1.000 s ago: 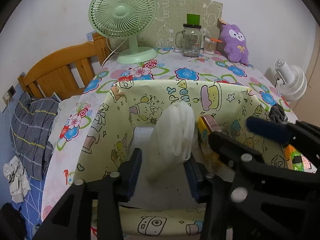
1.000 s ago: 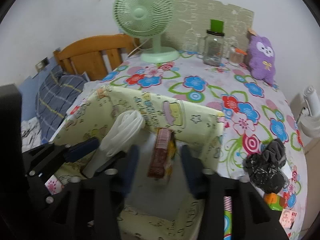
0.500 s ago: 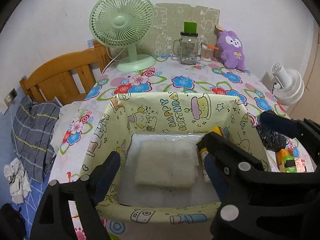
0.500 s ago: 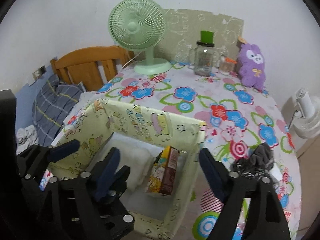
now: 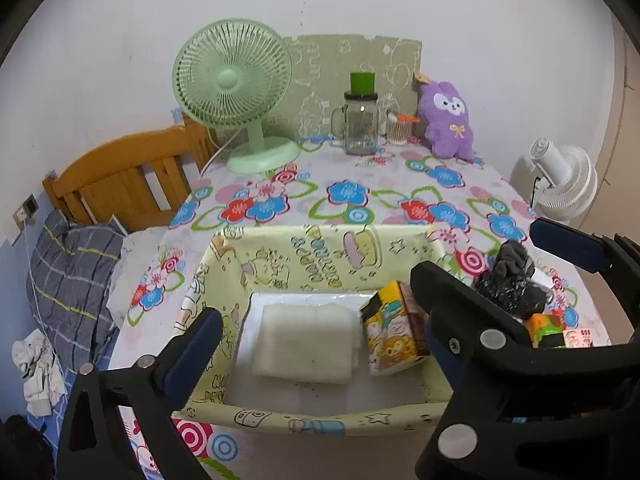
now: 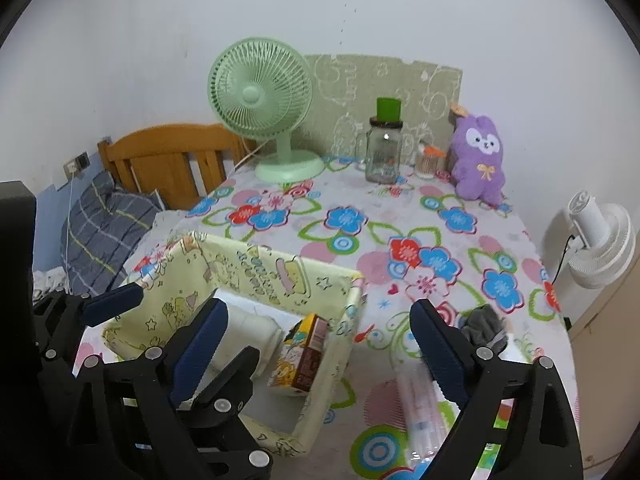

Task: Organize soft objects
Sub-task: 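Withdraw both grippers from the box back toward the remaining items, then grasp the clear bag of straws with left gripper while right gripper approaches the green tissue pack, then close right gripper on the green tissue pack while left gripper lifts the straws, then carry the straw bag and green tissue pack toward the yellow-green box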

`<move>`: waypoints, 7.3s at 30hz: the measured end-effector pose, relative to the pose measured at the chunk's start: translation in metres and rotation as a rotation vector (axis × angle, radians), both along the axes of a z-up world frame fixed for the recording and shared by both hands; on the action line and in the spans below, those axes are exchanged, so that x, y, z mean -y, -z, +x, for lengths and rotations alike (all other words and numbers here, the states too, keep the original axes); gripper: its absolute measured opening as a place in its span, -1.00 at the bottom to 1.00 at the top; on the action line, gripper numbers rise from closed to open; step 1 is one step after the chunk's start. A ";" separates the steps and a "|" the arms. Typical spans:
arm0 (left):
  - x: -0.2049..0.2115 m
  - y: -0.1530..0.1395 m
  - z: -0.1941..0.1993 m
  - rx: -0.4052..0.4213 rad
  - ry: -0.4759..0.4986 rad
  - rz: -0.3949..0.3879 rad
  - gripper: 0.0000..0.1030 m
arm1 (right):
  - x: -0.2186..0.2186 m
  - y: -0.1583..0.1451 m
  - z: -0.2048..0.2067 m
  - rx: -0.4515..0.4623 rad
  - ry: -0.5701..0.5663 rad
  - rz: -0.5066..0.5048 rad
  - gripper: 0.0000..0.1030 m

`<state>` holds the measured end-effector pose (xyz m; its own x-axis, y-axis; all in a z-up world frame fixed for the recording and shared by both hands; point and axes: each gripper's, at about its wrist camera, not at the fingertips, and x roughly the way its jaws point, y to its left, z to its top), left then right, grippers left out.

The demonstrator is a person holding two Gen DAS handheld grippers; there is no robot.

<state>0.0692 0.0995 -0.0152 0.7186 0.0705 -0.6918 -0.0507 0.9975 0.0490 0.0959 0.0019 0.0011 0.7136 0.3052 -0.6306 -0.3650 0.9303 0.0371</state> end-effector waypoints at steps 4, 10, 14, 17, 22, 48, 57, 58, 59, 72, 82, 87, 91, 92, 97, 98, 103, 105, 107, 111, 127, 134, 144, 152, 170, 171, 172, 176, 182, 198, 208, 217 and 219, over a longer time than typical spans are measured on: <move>0.010 -0.008 -0.005 0.025 0.011 0.025 0.99 | 0.010 -0.008 -0.005 0.025 0.015 0.004 0.92; 0.024 -0.014 -0.009 0.030 0.015 0.042 0.99 | 0.025 -0.016 -0.011 0.045 0.038 0.001 0.93; 0.032 -0.018 -0.012 0.033 0.026 0.028 0.99 | 0.034 -0.021 -0.016 0.066 0.048 -0.012 0.94; 0.042 -0.020 -0.014 0.033 0.033 0.018 0.99 | 0.044 -0.026 -0.022 0.094 0.070 -0.033 0.98; 0.058 -0.026 -0.018 0.050 0.042 0.017 0.99 | 0.059 -0.031 -0.026 0.109 0.090 -0.030 1.00; 0.135 -0.007 -0.023 0.046 0.204 -0.011 0.95 | 0.136 -0.013 -0.043 0.144 0.177 -0.031 0.99; 0.154 0.015 -0.024 0.030 0.257 -0.027 0.86 | 0.153 0.008 -0.046 0.127 0.194 -0.055 0.99; 0.156 0.017 -0.024 0.032 0.259 -0.031 0.82 | 0.154 0.011 -0.045 0.122 0.196 -0.054 0.99; 0.157 0.020 -0.024 0.032 0.261 -0.034 0.77 | 0.156 0.015 -0.045 0.114 0.198 -0.051 0.99; 0.169 0.055 -0.019 -0.034 0.270 -0.072 0.76 | 0.168 0.051 -0.038 0.059 0.193 -0.062 0.99; 0.172 0.084 -0.008 -0.110 0.258 -0.096 0.62 | 0.179 0.081 -0.028 -0.016 0.229 -0.042 0.98; 0.171 0.092 -0.001 -0.140 0.252 -0.118 0.48 | 0.185 0.090 -0.023 -0.049 0.246 -0.027 0.91; 0.168 0.094 0.002 -0.139 0.247 -0.144 0.42 | 0.187 0.095 -0.017 -0.079 0.250 0.005 0.90; 0.168 0.094 0.002 -0.138 0.244 -0.143 0.40 | 0.187 0.096 -0.016 -0.083 0.251 0.008 0.90; 0.165 0.093 0.008 -0.142 0.230 -0.142 0.33 | 0.187 0.097 -0.011 -0.095 0.257 0.022 0.88; 0.165 0.093 0.009 -0.141 0.228 -0.143 0.33 | 0.188 0.097 -0.010 -0.099 0.258 0.027 0.88; 0.163 0.096 0.017 -0.150 0.200 -0.139 0.33 | 0.187 0.099 -0.003 -0.116 0.263 0.035 0.86; 0.163 0.097 0.018 -0.148 0.197 -0.138 0.33 | 0.187 0.101 0.000 -0.129 0.265 0.046 0.86; 0.164 0.097 0.020 -0.144 0.201 -0.135 0.23 | 0.186 0.103 0.003 -0.143 0.267 0.048 0.84; 0.160 0.097 0.021 -0.146 0.193 -0.137 0.01 | 0.184 0.103 0.005 -0.146 0.264 0.040 0.84; 0.156 0.102 0.018 -0.146 0.177 -0.089 -0.19 | 0.167 0.115 0.015 -0.188 0.240 -0.002 0.83; 0.153 0.101 0.016 -0.158 0.181 -0.087 -0.21 | 0.163 0.124 0.018 -0.234 0.241 0.036 0.60; 0.155 0.101 0.012 -0.173 0.215 -0.068 -0.31 | 0.154 0.127 0.018 -0.273 0.228 0.038 0.05; 0.154 0.097 0.007 -0.169 0.217 -0.074 -0.51 | 0.154 0.122 0.012 -0.278 0.230 0.039 -0.01; 0.155 0.073 -0.006 -0.106 0.224 -0.076 -0.69 | 0.155 0.095 -0.005 -0.204 0.248 0.045 -0.01; 0.155 0.071 -0.007 -0.101 0.224 -0.076 -0.69 | 0.156 0.094 -0.005 -0.201 0.248 0.045 -0.01; 0.155 0.069 -0.008 -0.096 0.223 -0.075 -0.69 | 0.156 0.092 -0.006 -0.197 0.248 0.046 -0.01; 0.154 0.060 -0.011 -0.076 0.221 -0.073 -0.69 | 0.155 0.083 -0.009 -0.175 0.248 0.048 -0.01; 0.152 0.048 -0.014 -0.049 0.221 -0.066 -0.69 | 0.155 0.069 -0.013 -0.148 0.250 0.054 -0.01; 0.152 0.001 -0.016 0.038 0.233 -0.068 -0.69 | 0.156 0.022 -0.019 -0.058 0.259 0.070 -0.01; 0.146 -0.022 -0.017 0.073 0.233 -0.068 -0.69 | 0.152 -0.005 -0.017 -0.016 0.251 0.079 -0.01; 0.132 -0.034 -0.013 0.092 0.222 -0.075 -0.69 | 0.137 -0.020 -0.015 0.009 0.238 0.075 -0.01; 0.127 -0.035 -0.013 0.093 0.218 -0.073 -0.69 | 0.133 -0.022 -0.014 0.013 0.233 0.075 -0.01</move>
